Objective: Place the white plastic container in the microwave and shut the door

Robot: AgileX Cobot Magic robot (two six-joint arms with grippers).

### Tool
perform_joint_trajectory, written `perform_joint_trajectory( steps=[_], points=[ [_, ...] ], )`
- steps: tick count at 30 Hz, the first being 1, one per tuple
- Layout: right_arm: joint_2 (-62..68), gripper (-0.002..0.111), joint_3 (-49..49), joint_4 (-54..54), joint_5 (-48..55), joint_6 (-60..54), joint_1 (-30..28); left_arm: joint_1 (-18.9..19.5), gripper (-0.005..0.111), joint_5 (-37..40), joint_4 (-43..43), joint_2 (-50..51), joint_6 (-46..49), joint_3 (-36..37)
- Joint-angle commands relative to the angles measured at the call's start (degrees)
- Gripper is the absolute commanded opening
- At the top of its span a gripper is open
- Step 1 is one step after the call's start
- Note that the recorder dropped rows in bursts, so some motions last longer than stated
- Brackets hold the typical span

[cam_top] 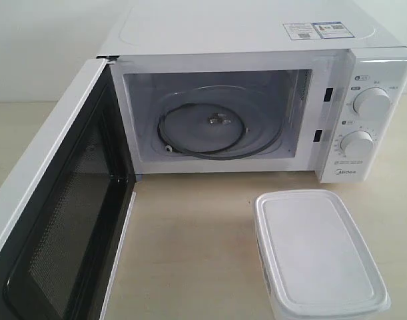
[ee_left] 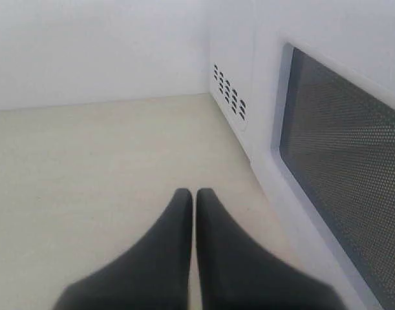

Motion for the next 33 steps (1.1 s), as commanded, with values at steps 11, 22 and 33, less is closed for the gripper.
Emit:
perform_joint_trajectory(
  steps=[11, 22, 33],
  points=[
    [-0.28, 0.0, 0.01, -0.29, -2.05, -0.13, -0.09, 0.15, 0.004, -0.47, -0.31, -0.17, 0.12, 0.16],
    [-0.28, 0.0, 0.01, 1.86, -46.12, 2.06, -0.09, 0.15, 0.004, -0.47, -0.31, -0.17, 0.12, 0.16],
    [-0.28, 0.0, -6.94, 2.62, -80.91, 7.21, -0.09, 0.15, 0.004, -0.47, -0.31, -0.17, 0.12, 0.16]
  ],
)
